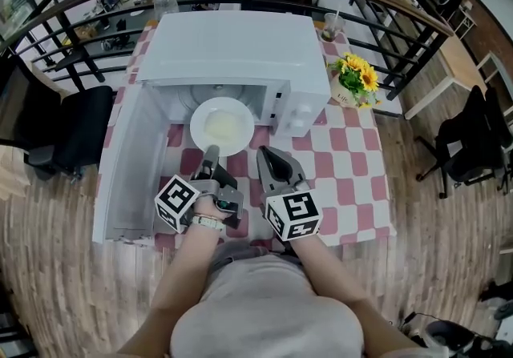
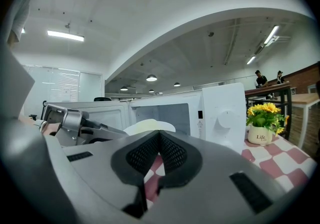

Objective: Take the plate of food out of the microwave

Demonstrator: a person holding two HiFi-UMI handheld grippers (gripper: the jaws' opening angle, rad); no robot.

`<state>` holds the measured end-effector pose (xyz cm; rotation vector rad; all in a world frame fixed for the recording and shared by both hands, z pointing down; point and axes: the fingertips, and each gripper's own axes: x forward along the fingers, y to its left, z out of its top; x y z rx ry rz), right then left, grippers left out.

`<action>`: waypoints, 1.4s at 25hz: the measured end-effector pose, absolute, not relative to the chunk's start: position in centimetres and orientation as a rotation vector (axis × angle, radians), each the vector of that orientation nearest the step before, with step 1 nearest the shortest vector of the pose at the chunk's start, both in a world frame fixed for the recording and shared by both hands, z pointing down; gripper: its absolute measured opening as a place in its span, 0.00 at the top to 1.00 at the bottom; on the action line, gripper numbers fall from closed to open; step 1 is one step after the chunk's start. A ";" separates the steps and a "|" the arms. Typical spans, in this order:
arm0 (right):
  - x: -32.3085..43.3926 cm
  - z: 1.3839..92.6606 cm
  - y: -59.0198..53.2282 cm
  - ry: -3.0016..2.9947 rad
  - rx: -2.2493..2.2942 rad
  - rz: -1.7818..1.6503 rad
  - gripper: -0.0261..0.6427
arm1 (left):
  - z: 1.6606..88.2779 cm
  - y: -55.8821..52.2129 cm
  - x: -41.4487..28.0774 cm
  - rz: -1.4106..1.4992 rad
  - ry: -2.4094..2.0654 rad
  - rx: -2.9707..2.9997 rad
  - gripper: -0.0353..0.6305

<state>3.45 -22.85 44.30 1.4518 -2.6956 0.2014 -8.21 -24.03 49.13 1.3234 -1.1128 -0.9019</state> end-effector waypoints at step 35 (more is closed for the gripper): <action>2.7 43.7 -21.9 -2.720 1.405 0.107 0.93 | 47.0 -22.3 -7.3 -0.955 -1.082 1.350 0.92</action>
